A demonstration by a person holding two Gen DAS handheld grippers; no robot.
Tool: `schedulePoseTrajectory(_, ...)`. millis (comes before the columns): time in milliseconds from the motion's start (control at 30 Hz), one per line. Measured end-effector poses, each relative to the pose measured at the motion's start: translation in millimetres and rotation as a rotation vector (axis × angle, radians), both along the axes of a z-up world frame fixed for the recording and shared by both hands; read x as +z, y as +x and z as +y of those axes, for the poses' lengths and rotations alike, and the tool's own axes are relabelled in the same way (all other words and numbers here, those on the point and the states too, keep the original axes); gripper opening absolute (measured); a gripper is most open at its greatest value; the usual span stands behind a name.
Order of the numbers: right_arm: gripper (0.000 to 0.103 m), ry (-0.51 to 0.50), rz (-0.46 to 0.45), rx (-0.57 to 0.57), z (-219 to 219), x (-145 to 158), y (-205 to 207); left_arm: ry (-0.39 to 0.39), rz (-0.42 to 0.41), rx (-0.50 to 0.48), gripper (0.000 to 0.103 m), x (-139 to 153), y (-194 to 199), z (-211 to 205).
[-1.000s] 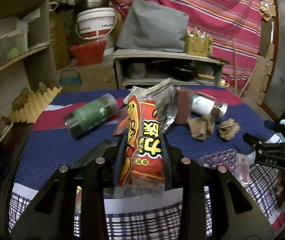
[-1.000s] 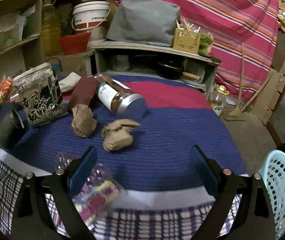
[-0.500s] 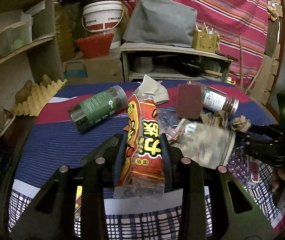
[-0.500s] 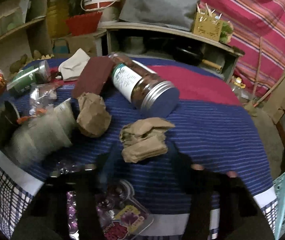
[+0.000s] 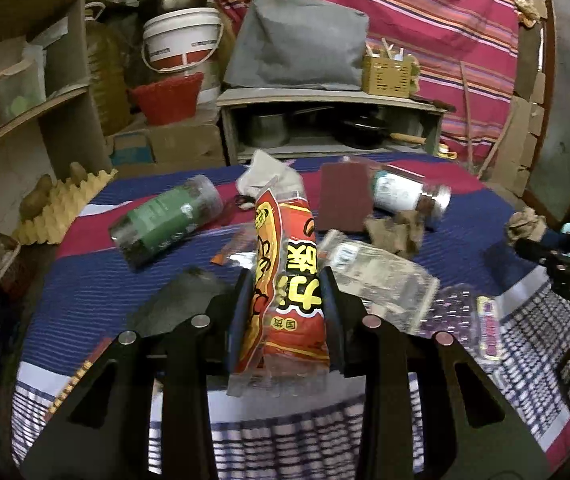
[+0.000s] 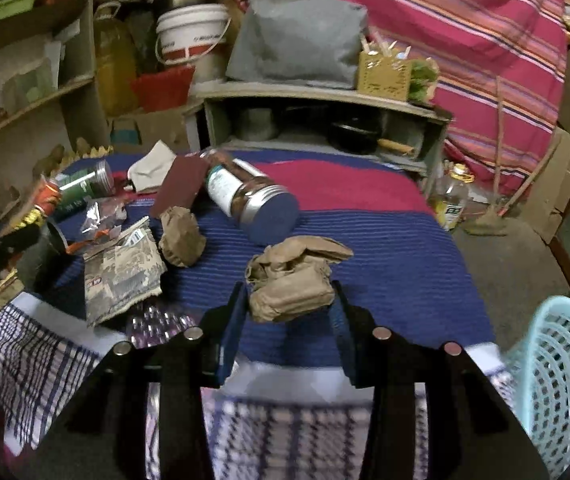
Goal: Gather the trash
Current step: 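Grasp the crumpled brown paper with the right tool while the left tool holds the snack bag, then carry the snack bag and brown paper over the light-blue basket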
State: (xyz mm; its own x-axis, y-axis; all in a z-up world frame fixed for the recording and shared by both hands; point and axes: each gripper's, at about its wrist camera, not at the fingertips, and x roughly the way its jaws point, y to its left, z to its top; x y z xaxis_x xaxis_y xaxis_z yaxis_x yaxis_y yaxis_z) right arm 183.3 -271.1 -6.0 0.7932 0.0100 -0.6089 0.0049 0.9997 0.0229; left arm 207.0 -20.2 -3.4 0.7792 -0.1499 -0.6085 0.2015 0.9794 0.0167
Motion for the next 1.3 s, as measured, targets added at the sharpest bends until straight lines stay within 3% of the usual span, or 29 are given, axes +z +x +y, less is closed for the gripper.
schedulePoseTrajectory(467,0.042,0.012,-0.129,-0.173,-101.8,40.9,-109.1,0.003,-0.074,-0.153,0.033,19.5,-51.8,-112.4)
schedulePoseTrajectory(667,0.042,0.028,-0.132,-0.23,-136.7,32.8,-138.4,-0.017,-0.079,-0.256,0.033,27.9,-71.1,-163.8)
schedulePoseTrajectory(833,0.042,0.004,-0.135,-0.287,-162.5,26.1,-157.1,-0.082,-0.045,-0.361,0.033,29.8,-78.6,-204.6)
schedulePoseTrajectory(1300,0.042,0.048,-0.124,-0.437,-242.8,10.7,-191.0,-0.038,-0.046,-0.536,0.033,16.3,-96.3,-328.0)
